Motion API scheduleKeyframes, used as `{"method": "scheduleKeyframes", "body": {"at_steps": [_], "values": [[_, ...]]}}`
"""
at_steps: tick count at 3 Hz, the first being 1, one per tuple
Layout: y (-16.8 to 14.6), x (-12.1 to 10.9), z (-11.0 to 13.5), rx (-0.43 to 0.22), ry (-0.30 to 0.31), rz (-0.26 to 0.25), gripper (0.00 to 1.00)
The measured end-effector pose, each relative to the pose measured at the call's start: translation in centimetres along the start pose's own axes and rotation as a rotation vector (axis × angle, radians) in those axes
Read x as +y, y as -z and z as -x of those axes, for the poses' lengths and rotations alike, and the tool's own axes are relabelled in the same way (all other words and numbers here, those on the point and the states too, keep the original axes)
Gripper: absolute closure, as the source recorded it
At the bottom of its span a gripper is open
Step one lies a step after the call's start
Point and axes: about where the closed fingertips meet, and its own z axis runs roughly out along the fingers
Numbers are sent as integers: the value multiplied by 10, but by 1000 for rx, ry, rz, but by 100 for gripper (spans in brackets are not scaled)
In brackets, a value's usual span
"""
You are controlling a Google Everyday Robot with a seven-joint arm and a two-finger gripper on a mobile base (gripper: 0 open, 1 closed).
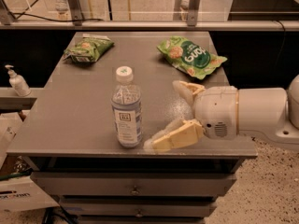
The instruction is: Knock blue plastic bottle over
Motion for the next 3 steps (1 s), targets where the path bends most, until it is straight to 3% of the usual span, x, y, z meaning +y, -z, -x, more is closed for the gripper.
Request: {"method": "scheduleKeyframes", "body": {"at_steps": [1, 3], "values": [[-17, 0, 13, -62, 3, -46, 0], [-50, -17, 29, -104, -16, -158, 0]]}}
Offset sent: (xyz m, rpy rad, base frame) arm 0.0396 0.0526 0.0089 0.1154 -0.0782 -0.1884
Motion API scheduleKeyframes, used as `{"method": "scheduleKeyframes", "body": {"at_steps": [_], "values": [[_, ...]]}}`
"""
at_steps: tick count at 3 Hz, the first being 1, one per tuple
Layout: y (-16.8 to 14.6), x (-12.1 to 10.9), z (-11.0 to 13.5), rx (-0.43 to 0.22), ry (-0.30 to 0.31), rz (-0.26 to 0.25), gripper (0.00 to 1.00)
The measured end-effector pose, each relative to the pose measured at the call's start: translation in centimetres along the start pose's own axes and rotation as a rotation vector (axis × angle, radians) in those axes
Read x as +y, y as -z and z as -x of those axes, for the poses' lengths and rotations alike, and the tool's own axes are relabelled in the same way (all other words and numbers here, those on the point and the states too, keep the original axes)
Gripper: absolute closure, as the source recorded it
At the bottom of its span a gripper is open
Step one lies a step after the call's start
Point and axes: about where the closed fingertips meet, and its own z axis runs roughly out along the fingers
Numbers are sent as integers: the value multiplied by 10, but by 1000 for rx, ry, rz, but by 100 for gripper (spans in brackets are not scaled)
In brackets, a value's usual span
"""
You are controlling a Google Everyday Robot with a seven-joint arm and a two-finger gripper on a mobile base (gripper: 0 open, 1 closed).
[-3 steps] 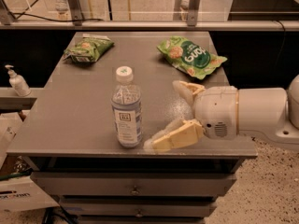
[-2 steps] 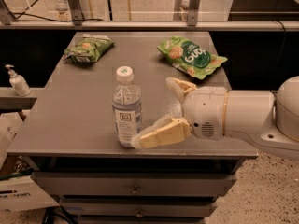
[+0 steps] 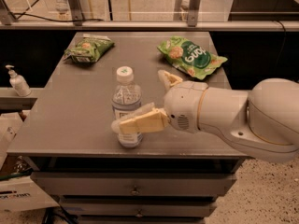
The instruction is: Knock blue plastic bottle over
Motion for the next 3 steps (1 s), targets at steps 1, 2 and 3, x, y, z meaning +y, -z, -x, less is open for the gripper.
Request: {"method": "scheduleKeyframes", "body": {"at_steps": [1, 2, 3], "values": [[-18, -10, 5, 0, -5, -43, 0], [-38, -30, 8, 11, -15, -79, 0], [-60, -53, 17, -2, -47, -99, 0]]}}
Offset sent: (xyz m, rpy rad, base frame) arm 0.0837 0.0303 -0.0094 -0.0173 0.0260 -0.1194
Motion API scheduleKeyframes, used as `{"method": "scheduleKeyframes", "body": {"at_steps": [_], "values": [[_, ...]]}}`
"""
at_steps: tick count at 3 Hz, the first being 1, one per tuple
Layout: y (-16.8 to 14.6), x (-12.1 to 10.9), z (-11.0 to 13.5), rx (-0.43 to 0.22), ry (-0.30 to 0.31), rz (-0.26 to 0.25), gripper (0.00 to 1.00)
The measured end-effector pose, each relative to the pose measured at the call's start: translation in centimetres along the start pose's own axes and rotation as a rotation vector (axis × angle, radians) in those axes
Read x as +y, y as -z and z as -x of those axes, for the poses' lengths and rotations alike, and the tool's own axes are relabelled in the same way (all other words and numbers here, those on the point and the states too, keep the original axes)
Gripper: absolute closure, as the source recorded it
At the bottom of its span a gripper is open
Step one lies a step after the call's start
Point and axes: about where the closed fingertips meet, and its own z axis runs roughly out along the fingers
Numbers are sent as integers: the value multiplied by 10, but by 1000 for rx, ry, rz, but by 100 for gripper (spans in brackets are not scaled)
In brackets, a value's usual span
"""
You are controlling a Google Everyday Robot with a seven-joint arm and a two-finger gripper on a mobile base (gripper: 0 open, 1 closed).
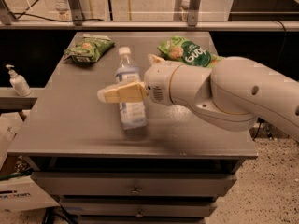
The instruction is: Knock blue plastic bottle over
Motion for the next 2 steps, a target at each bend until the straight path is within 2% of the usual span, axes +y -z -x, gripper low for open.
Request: {"method": "scheduleKeyframes", "body": {"at_steps": [2], "values": [[-11, -16, 7, -35, -43, -5, 0]]}}
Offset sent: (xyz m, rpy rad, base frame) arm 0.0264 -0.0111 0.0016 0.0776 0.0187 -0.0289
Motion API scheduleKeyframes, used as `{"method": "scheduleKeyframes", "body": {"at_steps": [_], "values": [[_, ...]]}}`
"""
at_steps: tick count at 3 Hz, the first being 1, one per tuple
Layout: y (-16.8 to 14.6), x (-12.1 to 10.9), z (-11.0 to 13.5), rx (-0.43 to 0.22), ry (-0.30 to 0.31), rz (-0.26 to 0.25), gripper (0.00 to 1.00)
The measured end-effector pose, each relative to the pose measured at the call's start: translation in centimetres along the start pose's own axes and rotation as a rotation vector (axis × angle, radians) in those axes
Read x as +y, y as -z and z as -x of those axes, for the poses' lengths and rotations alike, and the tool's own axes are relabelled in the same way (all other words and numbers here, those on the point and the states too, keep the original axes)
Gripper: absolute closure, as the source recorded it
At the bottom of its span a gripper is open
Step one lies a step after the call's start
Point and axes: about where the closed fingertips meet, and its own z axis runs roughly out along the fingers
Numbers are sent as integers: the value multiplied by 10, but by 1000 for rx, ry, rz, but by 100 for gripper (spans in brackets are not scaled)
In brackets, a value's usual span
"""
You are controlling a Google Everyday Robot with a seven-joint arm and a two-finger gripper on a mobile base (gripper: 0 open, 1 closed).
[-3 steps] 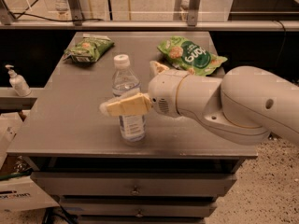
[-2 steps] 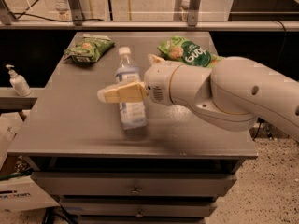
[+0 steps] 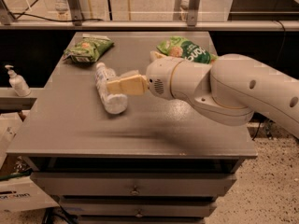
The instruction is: Knock blue plastic bottle over
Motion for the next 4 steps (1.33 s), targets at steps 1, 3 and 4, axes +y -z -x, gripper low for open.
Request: {"method": "scheduleKeyframes", "body": {"at_steps": [1, 3, 4], "values": [[14, -2, -10, -17, -4, 28, 0], [71, -20, -30, -68, 56, 123, 0], [106, -25, -37, -48, 105, 183, 0]]}}
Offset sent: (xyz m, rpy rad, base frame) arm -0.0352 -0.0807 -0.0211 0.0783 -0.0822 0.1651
